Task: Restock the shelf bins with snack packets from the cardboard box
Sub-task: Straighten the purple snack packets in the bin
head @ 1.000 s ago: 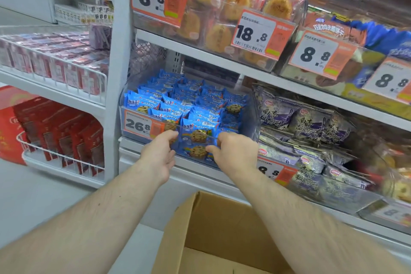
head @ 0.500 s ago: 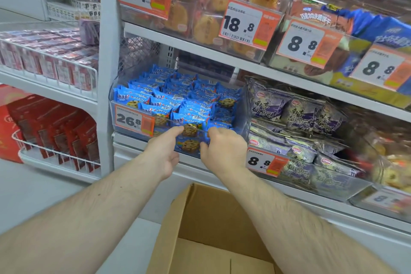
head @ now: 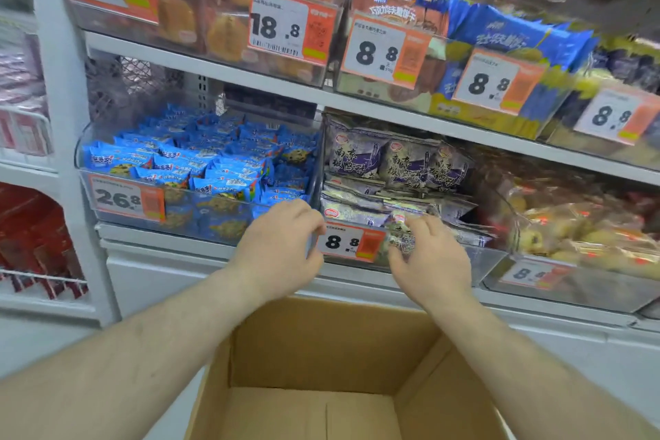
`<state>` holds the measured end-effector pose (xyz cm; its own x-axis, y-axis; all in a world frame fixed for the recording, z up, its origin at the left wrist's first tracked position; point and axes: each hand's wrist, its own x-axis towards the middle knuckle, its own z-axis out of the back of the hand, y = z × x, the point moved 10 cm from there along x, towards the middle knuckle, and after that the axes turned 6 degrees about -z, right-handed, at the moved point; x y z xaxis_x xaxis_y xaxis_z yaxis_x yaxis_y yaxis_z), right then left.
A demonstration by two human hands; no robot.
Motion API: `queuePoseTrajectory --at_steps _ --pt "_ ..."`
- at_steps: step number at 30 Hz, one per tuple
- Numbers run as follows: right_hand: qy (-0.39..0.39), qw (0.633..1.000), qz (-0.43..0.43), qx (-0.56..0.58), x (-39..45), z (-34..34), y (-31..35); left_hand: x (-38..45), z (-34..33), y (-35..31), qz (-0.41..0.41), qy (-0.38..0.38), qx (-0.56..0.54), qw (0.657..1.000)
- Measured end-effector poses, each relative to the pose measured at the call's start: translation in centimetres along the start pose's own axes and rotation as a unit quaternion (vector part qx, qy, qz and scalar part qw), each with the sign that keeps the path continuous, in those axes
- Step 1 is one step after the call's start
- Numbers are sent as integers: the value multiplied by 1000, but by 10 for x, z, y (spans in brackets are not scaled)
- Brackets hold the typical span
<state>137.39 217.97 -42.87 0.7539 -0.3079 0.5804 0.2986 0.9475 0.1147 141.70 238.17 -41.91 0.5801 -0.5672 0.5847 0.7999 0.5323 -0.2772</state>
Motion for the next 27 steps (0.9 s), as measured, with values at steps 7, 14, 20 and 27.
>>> queuePoseTrajectory --at_steps 7,14,20,27 --pt "-27 999 -12 34 32 -3 10 38 -20 -24 -44 -20 158 986" --pt "78 995 -36 45 111 -6 13 86 -8 -12 -7 -95 163 982" --pt "116 993 18 -14 44 -16 -19 57 -64 -13 -90 25 250 964" --pt "122 990 1 77 39 -31 -28 74 -63 -4 -27 122 268 955"
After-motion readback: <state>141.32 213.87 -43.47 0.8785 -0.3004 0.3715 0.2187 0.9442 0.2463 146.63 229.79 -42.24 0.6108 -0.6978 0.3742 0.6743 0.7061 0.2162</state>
